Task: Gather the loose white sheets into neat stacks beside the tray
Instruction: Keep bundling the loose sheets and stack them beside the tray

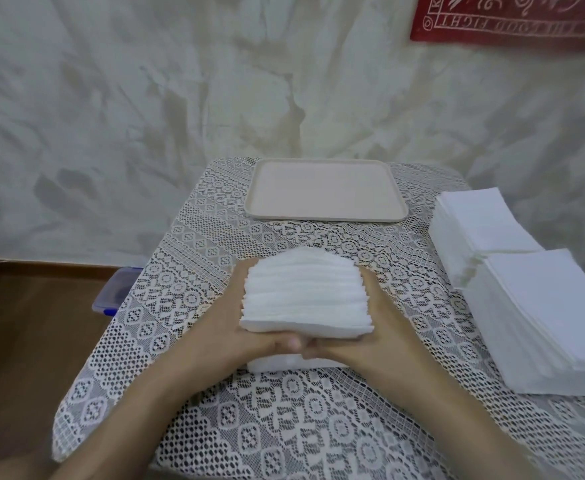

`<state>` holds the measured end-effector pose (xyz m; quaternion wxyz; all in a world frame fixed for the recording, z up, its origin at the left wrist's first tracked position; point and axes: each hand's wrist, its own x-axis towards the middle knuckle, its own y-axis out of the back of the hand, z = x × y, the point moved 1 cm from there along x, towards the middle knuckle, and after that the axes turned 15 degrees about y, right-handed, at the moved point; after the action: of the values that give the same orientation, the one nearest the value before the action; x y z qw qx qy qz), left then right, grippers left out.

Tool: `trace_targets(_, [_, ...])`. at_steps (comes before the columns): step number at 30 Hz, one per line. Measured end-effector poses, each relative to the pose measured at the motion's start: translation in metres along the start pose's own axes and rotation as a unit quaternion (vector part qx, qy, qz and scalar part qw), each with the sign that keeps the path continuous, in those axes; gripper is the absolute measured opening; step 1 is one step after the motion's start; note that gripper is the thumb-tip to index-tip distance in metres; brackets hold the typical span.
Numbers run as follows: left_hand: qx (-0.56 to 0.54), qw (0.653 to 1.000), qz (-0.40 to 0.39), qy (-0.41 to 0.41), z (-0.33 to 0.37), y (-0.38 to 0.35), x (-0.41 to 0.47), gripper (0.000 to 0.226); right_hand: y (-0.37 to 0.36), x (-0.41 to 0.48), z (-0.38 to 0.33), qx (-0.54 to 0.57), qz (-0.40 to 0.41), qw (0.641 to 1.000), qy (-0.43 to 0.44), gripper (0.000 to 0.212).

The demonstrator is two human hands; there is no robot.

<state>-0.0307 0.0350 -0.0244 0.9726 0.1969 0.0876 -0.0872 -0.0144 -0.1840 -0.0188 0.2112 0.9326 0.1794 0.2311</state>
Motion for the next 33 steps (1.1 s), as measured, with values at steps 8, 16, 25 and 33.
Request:
trace_targets(8, [0.065, 0.997, 0.029, -0.002, 0.000, 0.003, -0.007, 0.078, 0.006, -0.005, 0.001, -0.010, -0.046, 0.998, -0.034, 0.077])
trace_targets(16, [-0.157, 0.985, 0.078, 0.011, 0.008, 0.007, -0.004, 0.058, 0.009, 0.001, -0.016, 0.188, 0.021, 0.977, -0.101, 0.052])
trace_targets(25, [-0.096, 0.992, -0.036, 0.072, 0.017, 0.017, -0.010, 0.043, 0.021, 0.012, -0.012, 0.245, -0.121, 0.949, -0.159, 0.090])
trace_targets(33, [-0.233, 0.966, 0.036, 0.108, 0.021, 0.001, -0.004, 0.080, 0.010, 0.015, -0.008, 0.296, -0.045, 0.939, -0.170, 0.067])
